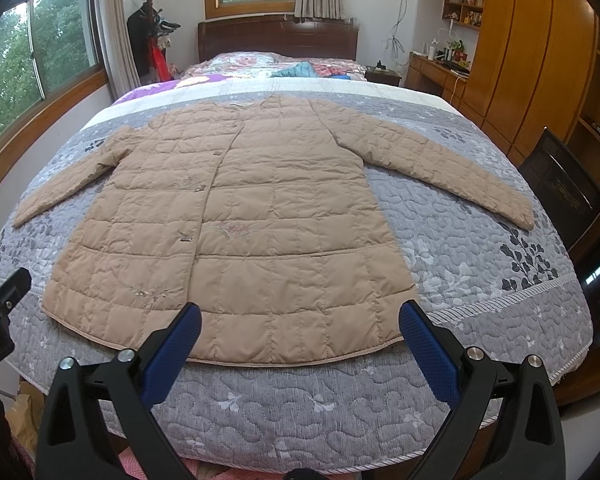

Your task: Fold large clothes

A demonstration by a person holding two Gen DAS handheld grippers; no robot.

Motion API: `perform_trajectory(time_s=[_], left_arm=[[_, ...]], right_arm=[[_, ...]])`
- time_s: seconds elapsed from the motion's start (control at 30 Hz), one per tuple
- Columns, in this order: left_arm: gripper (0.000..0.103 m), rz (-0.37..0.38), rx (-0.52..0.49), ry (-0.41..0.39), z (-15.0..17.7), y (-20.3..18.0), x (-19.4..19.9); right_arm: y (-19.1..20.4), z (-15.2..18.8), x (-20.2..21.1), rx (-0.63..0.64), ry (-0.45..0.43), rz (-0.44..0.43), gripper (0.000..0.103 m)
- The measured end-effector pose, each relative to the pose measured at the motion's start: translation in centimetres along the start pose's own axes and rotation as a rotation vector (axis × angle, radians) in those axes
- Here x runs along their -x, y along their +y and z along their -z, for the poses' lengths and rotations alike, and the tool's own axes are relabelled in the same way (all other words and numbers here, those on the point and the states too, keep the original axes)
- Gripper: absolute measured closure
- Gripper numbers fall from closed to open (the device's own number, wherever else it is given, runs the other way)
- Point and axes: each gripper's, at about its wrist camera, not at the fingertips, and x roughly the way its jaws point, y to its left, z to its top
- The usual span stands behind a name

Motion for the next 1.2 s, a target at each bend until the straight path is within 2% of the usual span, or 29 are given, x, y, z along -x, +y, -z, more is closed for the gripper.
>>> perform_trajectory(time_s=[0.57, 0.63, 0.77, 0.93, 1.1, 1.2], left_arm=[[0.003, -0.007, 0.001, -0.002, 0.1, -0.6, -0.4], [0.003, 0.004, 0.0, -0.007, 0.0, -0.6, -0.4], [0.003, 0.072, 0.02, -0.015, -0.5, -0.3, -1.2], [0.003, 0.146, 0.038, 0.08, -1.4, -0.2, -4.8], [0.003, 0.223, 0.041, 0.219, -2.9, -1.7, -9.9], [0.003, 0.193, 0.003, 0.277, -4.4, -3.4, -12.9]], right_arm=[[0.0, -0.2, -0.2, 0.001, -0.005, -0.006, 0.004], [-0.3, -0.4, -0.4, -0.002, -0.006, -0.017, 0.004], [-1.4, -0.9, -1.2, -0.008, -0.022, -0.023, 0.004], [-3.7, -2.3, -4.4, -0.004, 0.03, -0.003, 0.004], [-7.3, -4.2, -8.8, -0.031, 0.141, -0.023, 0.004], [-10.6, -6.2, -10.5, -0.058, 0.146, 0.073, 0.004]])
